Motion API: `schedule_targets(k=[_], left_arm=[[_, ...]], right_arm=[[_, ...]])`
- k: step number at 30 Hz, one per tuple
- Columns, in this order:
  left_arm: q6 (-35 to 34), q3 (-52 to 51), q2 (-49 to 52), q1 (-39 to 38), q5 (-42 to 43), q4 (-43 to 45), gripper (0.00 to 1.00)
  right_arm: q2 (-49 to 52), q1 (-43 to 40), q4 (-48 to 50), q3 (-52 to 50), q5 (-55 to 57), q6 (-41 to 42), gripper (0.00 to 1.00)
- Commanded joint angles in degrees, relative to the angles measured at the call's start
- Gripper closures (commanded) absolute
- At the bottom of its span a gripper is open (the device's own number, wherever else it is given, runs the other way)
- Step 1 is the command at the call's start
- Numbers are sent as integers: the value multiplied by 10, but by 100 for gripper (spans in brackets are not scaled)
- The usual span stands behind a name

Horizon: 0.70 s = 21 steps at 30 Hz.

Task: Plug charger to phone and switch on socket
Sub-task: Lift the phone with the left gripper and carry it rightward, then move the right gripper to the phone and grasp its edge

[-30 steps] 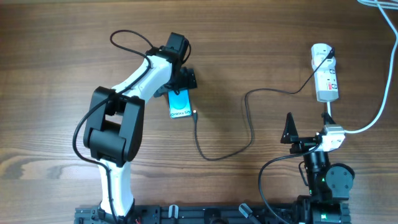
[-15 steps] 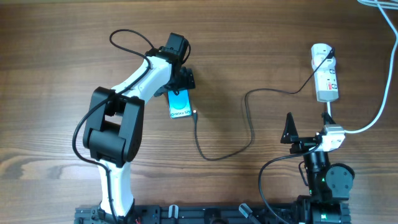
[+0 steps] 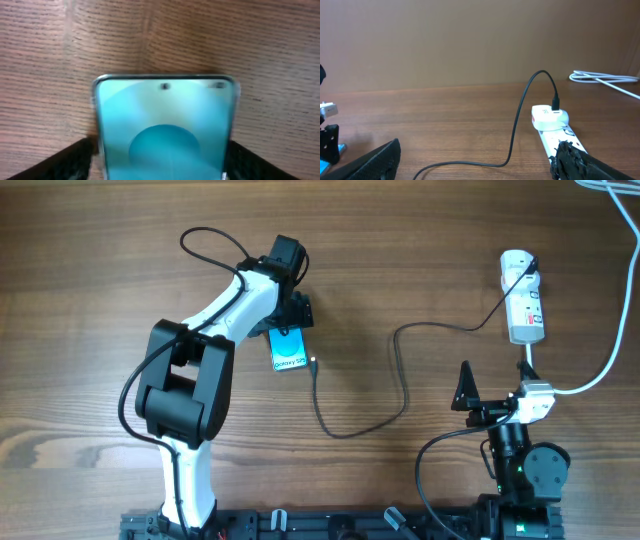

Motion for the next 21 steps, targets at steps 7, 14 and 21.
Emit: schedule_targets(k=[7,14,21], left_arm=[[-15,-54,81,-8,86,-2,20],[-12,-54,81,-8,86,0,24],[-12,-54,81,-8,94,-1,29]], right_arm=[[-2,-2,3,-1,-9,3,0],[-2,-2,2,-1,-9,3,0],[-2,-2,23,-1,-28,26,0]])
